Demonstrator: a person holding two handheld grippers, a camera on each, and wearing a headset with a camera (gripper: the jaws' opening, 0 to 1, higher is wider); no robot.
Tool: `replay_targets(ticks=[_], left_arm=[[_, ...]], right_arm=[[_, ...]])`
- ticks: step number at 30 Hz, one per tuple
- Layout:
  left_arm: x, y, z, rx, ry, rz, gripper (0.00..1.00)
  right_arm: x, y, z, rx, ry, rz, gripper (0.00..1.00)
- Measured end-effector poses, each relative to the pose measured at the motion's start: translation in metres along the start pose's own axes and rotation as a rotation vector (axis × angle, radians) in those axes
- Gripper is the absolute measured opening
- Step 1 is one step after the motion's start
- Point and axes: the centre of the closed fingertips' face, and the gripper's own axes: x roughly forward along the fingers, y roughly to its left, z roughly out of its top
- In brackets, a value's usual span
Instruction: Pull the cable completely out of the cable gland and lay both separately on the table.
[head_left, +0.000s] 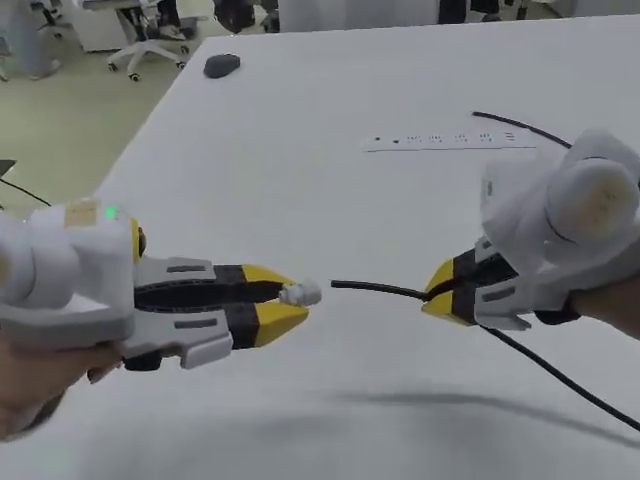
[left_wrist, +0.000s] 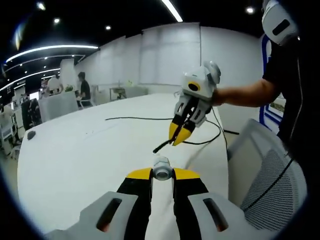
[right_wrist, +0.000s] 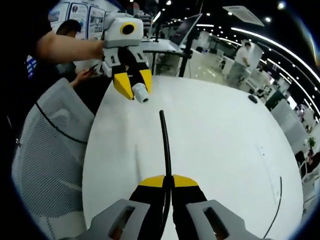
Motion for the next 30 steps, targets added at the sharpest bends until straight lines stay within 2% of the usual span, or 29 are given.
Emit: replay_targets(ticks=[2,4,6,8,9,10,11,12,13,16,17,19,20,21,22,23,25,27,28,30], left_arm=[[-0.005,0.01,-0.01,-0.015,0.0,0.028,0.14],[-0.008,0.018,-0.021,-0.037,0.001,0.053,0.14],[-0.01,0.031,-0.031,-0.064,-0.005,0.101,0.14],[-0.011,0.04,-0.046,-0.134,0.003,0.12,0.14],[-0.012,0.047,-0.057,-0.165,0.043,0.145,0.14],[-0.012,0.056,-0.064,-0.138,0.038,0.175,0.14],[-0.012,0.058,-0.066,-0.144,0.036,0.175,0.14],[-0.012,0.065,-0.071,-0.209,0.011,0.199,0.14],[-0.013,0.07,-0.073,-0.195,0.011,0.217,0.14],[-0.014,0.082,-0.083,-0.213,0.007,0.274,0.14],[-0.015,0.086,-0.086,-0.217,0.007,0.287,0.14],[-0.018,0.098,-0.097,-0.213,0.036,0.36,0.14],[-0.019,0.103,-0.104,-0.216,0.056,0.384,0.14],[-0.019,0.104,-0.105,-0.218,0.054,0.386,0.14],[-0.02,0.11,-0.106,-0.239,0.03,0.418,0.14],[-0.022,0.116,-0.11,-0.265,0.028,0.445,0.14],[-0.024,0.123,-0.112,-0.262,0.017,0.479,0.14],[-0.025,0.124,-0.113,-0.265,0.008,0.49,0.14],[-0.025,0.126,-0.115,-0.257,0.012,0.51,0.14],[-0.024,0.126,-0.12,-0.242,0.029,0.518,0.14]], right_arm=[[0.005,-0.008,0.008,0.085,-0.008,-0.022,0.0],[0.014,-0.012,0.027,0.16,-0.061,-0.014,0.0],[0.028,-0.02,0.048,0.223,-0.114,-0.022,0.0],[0.039,-0.025,0.062,0.255,-0.152,-0.02,0.0],[0.048,-0.026,0.072,0.276,-0.181,-0.006,0.0],[0.055,-0.027,0.077,0.301,-0.201,0.003,0.0],[0.058,-0.028,0.08,0.317,-0.212,-0.001,0.0],[0.067,-0.033,0.085,0.351,-0.232,-0.017,0.0],[0.077,-0.035,0.089,0.371,-0.243,-0.016,0.0],[0.095,-0.037,0.096,0.371,-0.243,-0.019,0.0],[0.104,-0.038,0.1,0.379,-0.251,-0.015,0.0],[0.117,-0.031,0.12,0.447,-0.337,0.065,0.0],[0.127,-0.034,0.12,0.488,-0.341,0.055,0.0],[0.132,-0.036,0.118,0.49,-0.329,0.049,0.0],[0.148,-0.038,0.117,0.483,-0.309,0.036,0.0],[0.156,-0.04,0.117,0.486,-0.305,0.025,0.0],[0.173,-0.042,0.115,0.507,-0.285,0.017,0.0],[0.187,-0.043,0.114,0.524,-0.276,0.013,0.0],[0.191,-0.043,0.113,0.523,-0.27,0.007,0.0],[0.2,-0.045,0.11,0.518,-0.252,-0.012,0.0]])
